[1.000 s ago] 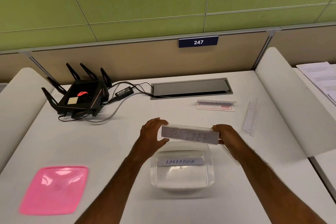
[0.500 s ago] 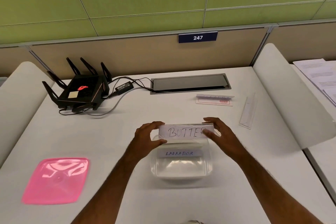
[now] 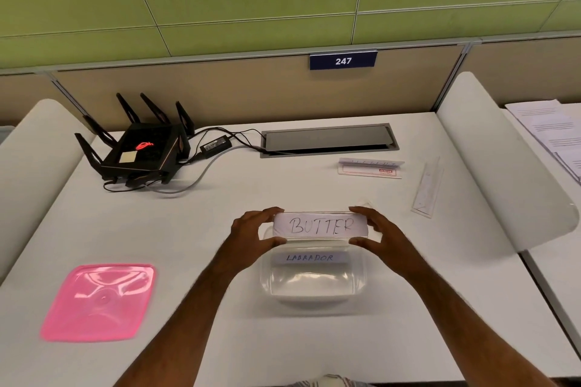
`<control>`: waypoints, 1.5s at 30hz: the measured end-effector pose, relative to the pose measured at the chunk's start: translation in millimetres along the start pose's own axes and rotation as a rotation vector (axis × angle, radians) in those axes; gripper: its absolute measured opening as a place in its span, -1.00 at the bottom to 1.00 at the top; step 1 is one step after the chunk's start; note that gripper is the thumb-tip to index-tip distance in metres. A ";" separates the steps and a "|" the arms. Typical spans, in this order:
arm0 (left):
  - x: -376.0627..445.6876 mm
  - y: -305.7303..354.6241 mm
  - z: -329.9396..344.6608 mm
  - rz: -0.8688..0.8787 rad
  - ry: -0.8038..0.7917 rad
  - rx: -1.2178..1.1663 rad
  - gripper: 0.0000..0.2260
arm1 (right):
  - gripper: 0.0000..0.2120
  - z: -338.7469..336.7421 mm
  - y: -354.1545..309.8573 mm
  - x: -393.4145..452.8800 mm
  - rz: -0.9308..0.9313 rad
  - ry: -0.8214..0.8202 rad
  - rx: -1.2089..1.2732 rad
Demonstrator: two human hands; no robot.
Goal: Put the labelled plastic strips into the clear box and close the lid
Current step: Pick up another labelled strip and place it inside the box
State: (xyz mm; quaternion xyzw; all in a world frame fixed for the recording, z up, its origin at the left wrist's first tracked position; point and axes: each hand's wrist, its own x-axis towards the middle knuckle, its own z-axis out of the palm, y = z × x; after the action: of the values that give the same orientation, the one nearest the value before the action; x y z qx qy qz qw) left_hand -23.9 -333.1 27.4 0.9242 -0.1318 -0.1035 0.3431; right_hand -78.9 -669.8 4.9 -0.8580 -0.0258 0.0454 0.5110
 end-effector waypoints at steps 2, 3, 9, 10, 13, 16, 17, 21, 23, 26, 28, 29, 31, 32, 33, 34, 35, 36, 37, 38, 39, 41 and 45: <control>-4.4 -1.2 4.4 -0.007 -0.002 0.003 -0.40 | -0.42 1.1 2.8 -4.7 0.011 -0.001 -0.007; -6.7 -2.3 5.9 -0.006 -0.001 0.005 -0.41 | -0.43 2.3 3.9 -6.7 0.012 -0.001 -0.007; -11.7 -2.9 6.9 0.018 0.011 0.034 -0.41 | -0.43 5.6 4.3 -12.2 0.021 -0.003 -0.021; -11.5 -2.3 6.8 0.020 0.014 0.038 -0.41 | -0.43 4.9 4.2 -11.8 0.023 -0.003 -0.028; -10.5 -1.0 6.8 0.036 0.025 0.046 -0.42 | -0.43 2.7 2.6 -10.0 0.024 -0.006 -0.041; -8.8 0.5 6.9 0.043 0.036 0.052 -0.42 | -0.43 -1.0 -0.1 -7.8 0.015 -0.004 -0.055; -8.9 0.0 6.9 0.050 0.041 0.054 -0.42 | -0.43 -1.4 -0.9 -7.5 0.007 -0.006 -0.057; -12.3 -3.6 5.7 0.077 0.061 0.068 -0.43 | -0.43 0.6 -2.4 -8.7 -0.009 -0.023 -0.071; -13.4 -3.8 4.7 0.099 0.056 0.090 -0.44 | -0.45 1.4 -3.2 -9.3 -0.008 -0.044 -0.082; -15.6 -3.8 4.8 0.147 0.048 0.140 -0.46 | -0.46 1.7 -3.7 -9.9 -0.012 -0.070 -0.119; -17.2 -4.8 6.5 0.176 0.048 0.157 -0.46 | -0.47 1.6 -4.3 -10.4 -0.023 -0.071 -0.158; -18.2 -5.4 7.5 0.186 0.050 0.164 -0.47 | -0.47 1.8 -4.9 -10.7 -0.026 -0.069 -0.180; -19.7 -6.4 8.5 0.201 0.052 0.180 -0.48 | -0.46 3.1 -5.7 -11.6 -0.041 -0.071 -0.242; -20.4 -6.7 8.4 0.203 0.050 0.190 -0.49 | -0.46 4.3 -5.4 -12.0 -0.055 -0.076 -0.278; -21.1 -6.9 8.2 0.202 0.045 0.200 -0.51 | -0.46 5.4 -4.1 -12.1 -0.071 -0.080 -0.310; -21.9 -7.5 8.2 0.201 0.039 0.209 -0.51 | -0.47 6.7 -2.5 -12.5 -0.085 -0.085 -0.339; -22.5 -8.6 8.5 0.202 0.033 0.221 -0.51 | -0.48 8.0 -0.7 -13.1 -0.095 -0.091 -0.370; -23.1 -9.7 9.4 0.200 0.024 0.236 -0.51 | -0.49 9.6 1.1 -14.5 -0.102 -0.101 -0.402; -23.7 -10.5 10.3 0.195 0.013 0.252 -0.50 | -0.50 11.2 3.0 -16.1 -0.107 -0.112 -0.430; -23.8 -11.5 11.7 0.189 -0.001 0.270 -0.49 | -0.50 13.0 4.6 -17.9 -0.113 -0.120 -0.449; -24.2 -12.7 13.4 0.183 -0.014 0.288 -0.48 | -0.50 14.8 5.6 -19.7 -0.118 -0.121 -0.464; -25.9 -14.0 17.4 0.165 -0.040 0.319 -0.46 | -0.49 17.3 6.7 -22.1 -0.144 -0.114 -0.487; -31.1 -17.9 27.1 0.143 -0.063 0.366 -0.43 | -0.49 19.8 9.4 -23.4 -0.165 -0.156 -0.548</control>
State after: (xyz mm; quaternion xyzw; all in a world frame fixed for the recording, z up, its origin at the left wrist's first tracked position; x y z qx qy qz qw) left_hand -57.8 -326.7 -1.4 0.9557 -0.2244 -0.0820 0.1717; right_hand -104.3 -659.0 -11.6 -0.9529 -0.1459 0.0608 0.2587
